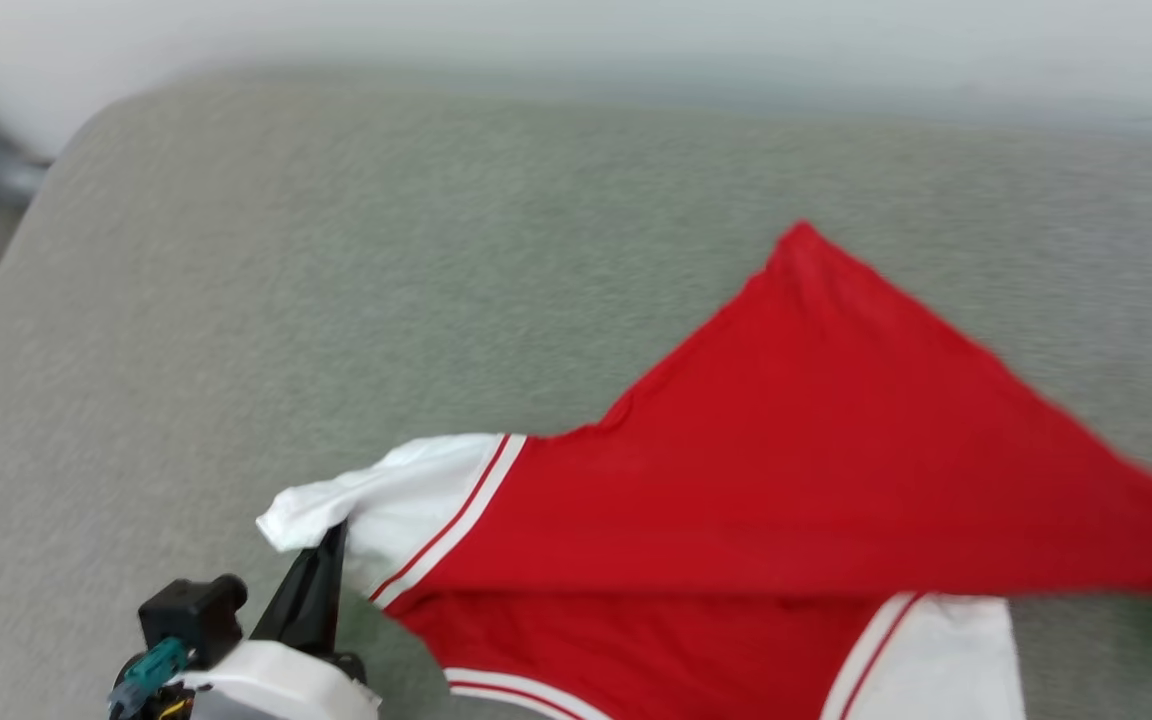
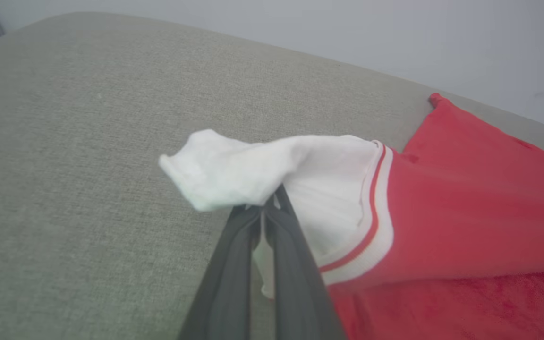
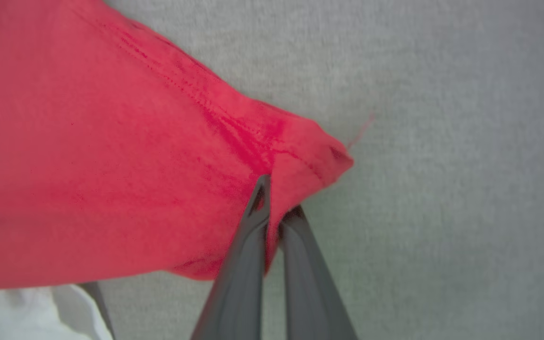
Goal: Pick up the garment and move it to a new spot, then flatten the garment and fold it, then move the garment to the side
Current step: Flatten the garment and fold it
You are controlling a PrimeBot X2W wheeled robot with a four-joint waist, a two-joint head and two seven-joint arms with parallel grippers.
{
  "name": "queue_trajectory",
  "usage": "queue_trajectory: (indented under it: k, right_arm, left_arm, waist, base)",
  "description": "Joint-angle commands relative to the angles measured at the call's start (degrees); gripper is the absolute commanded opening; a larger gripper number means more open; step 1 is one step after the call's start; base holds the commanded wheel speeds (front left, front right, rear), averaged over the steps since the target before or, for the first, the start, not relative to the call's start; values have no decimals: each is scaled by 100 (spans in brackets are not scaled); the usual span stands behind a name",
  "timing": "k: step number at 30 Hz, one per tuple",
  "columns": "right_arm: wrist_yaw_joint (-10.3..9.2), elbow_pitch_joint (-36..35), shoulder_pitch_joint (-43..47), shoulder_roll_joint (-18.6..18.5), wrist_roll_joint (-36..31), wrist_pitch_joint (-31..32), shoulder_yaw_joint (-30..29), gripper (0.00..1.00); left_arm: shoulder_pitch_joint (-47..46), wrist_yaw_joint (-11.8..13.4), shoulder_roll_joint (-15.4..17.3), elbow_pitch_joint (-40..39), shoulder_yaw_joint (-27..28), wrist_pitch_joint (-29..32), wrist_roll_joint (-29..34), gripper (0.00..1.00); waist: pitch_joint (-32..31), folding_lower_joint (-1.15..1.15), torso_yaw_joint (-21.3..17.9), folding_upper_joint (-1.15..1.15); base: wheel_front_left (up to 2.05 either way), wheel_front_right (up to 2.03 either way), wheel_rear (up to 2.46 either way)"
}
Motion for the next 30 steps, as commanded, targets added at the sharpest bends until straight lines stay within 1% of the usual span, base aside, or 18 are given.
queue_trajectory:
  k: [1, 5, 10, 12, 14, 15, 16, 17, 20, 21, 25, 27, 30]
  right_arm:
    - [-8, -157, 370, 141, 1, -62, -84, 0]
    - [-8, -551, 1324, 651, -28, -172, -386, 0]
    - [-8, -792, 2263, 1431, -60, -317, -609, 0]
    - [-8, -811, 2501, 1628, 14, -386, -625, 0]
    - [-8, -727, 2693, 1747, 70, -424, -569, 0]
    - [-8, -690, 2734, 1776, 118, -476, -552, 6]
    - [-8, -669, 2749, 1794, 181, -549, -547, 40]
    - [-8, -655, 2753, 1813, 224, -650, -532, 100]
    - [-7, -671, 2646, 1844, 276, -1011, -430, 100]
    - [-7, -810, 2308, 1732, 201, -1959, -427, 100]
    - [-6, -761, 1945, 1486, 15, -2945, -214, 100]
    - [-7, -640, 1679, 1408, -52, -3335, -113, 100]
    - [-7, -330, 1259, 1248, -134, -3574, 97, 100]
  left_arm:
    - [116, 39, 80, 34, 52, 24, -45, 0]
    - [265, 59, 171, 88, 98, 118, -107, 0]
    - [441, 81, 251, 130, 94, 280, -186, 0]
    - [474, 71, 260, 161, 91, 315, -206, 0]
    - [528, 68, 271, 195, 94, 333, -237, 0]
    - [551, 71, 278, 212, 94, 342, -243, 0]
    - [569, 71, 275, 226, 83, 353, -258, 0]
    - [584, 72, 272, 233, 69, 365, -268, 0]
    - [556, 93, 266, 246, 27, 416, -267, 0]
    - [509, 98, 253, 222, -18, 452, -266, 0]
    - [407, 90, 224, 179, -70, 439, -237, 0]
    - [347, 79, 198, 170, -92, 416, -225, 0]
    - [244, 68, 169, 169, -124, 386, -200, 0]
  waist:
    - [-351, 0, -425, 0]
    - [-518, 0, -708, 0]
    - [-709, 0, -929, 0]
    - [-763, 0, -990, 0]
    - [-835, 0, -1041, 0]
    - [-863, 0, -1061, 0]
    - [-899, 0, -1074, 0]
    - [-930, 0, -1079, 0]
    - [-992, 0, -1068, 0]
    - [-1025, 0, -1026, 0]
    - [-985, 0, -910, 0]
    - [-939, 0, -854, 0]
    - [-871, 0, -760, 0]
  base:
    - [0, 0, 0]
    - [0, 0, 0]
    - [0, 0, 0]
    - [0, 0, 0]
    - [0, 0, 0]
    - [0, 0, 0]
    - [0, 0, 0]
    - [0, 0, 0]
    - [0, 0, 0]
    - [0, 0, 0]
    - [0, 0, 0]
    - [0, 0, 0]
    - [0, 0, 0]
